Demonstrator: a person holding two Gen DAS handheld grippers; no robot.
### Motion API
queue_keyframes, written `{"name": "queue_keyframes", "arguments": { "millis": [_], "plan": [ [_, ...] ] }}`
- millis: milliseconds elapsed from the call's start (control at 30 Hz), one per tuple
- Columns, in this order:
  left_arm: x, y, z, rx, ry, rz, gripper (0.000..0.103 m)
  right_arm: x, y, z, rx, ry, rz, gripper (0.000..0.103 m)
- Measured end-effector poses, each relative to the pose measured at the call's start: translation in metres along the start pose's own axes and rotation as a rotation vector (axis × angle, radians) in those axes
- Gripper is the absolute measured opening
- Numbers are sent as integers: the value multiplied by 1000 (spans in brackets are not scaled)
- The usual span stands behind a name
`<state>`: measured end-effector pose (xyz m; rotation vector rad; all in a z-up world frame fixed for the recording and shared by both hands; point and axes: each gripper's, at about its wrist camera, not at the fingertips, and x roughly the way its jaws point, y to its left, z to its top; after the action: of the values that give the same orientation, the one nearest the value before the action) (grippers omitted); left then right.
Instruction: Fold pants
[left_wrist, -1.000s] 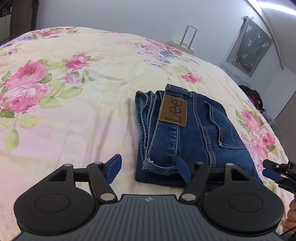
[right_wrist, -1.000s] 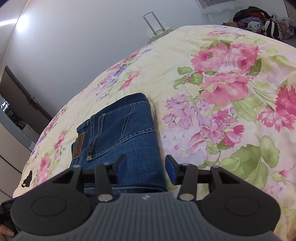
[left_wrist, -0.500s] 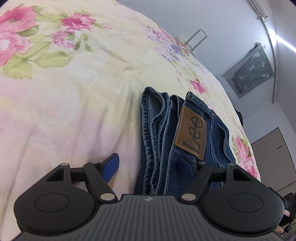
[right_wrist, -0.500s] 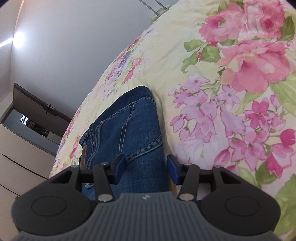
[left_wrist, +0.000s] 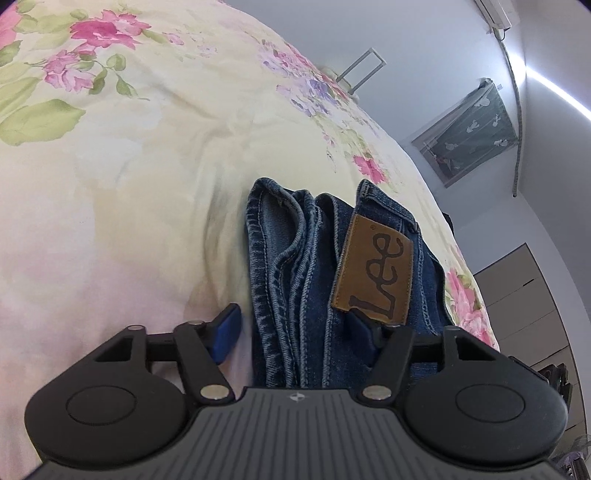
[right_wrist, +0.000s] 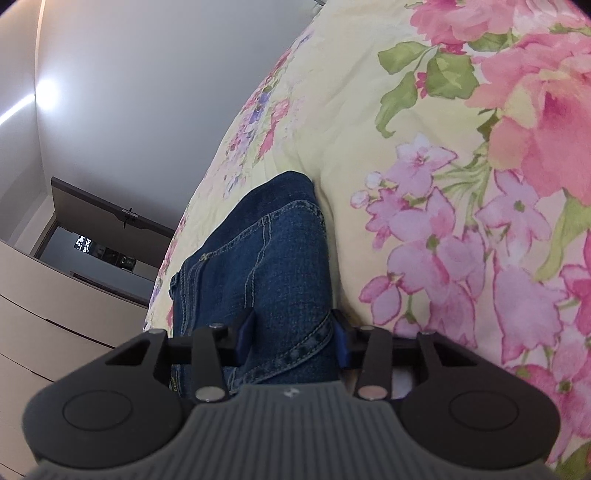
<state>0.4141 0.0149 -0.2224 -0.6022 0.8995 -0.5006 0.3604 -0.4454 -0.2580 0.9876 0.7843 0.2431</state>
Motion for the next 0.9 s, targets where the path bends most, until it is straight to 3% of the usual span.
{"name": "queue_keyframes", "arguments": {
  "millis": [33, 167, 267, 400, 600, 767, 900],
  "plan": [
    [-1, -1, 0, -10, 2, -3, 53, 1, 1, 1, -8, -2, 0, 34],
    [-9, -5, 0, -21, -16, 1, 31, 1, 7, 1, -37, -16, -1, 28],
    [-14, -11, -1, -23, -31, 13, 25, -2, 10, -1, -29, -35, 13, 23],
    [-20, -27, -3, 20, -53, 63, 23, -10, 26, -4, -76, -44, -1, 19],
    [-30, -32, -3, 4, -40, 98, 22, -20, 79, 1, -196, -21, -43, 18],
    [-50, -29, -1, -9, -56, 84, 22, -29, 123, -3, -290, 5, -82, 17],
    [-79, -26, 3, -26, -92, 69, 22, -35, 152, -9, -290, 2, -68, 17]
  ]
}}
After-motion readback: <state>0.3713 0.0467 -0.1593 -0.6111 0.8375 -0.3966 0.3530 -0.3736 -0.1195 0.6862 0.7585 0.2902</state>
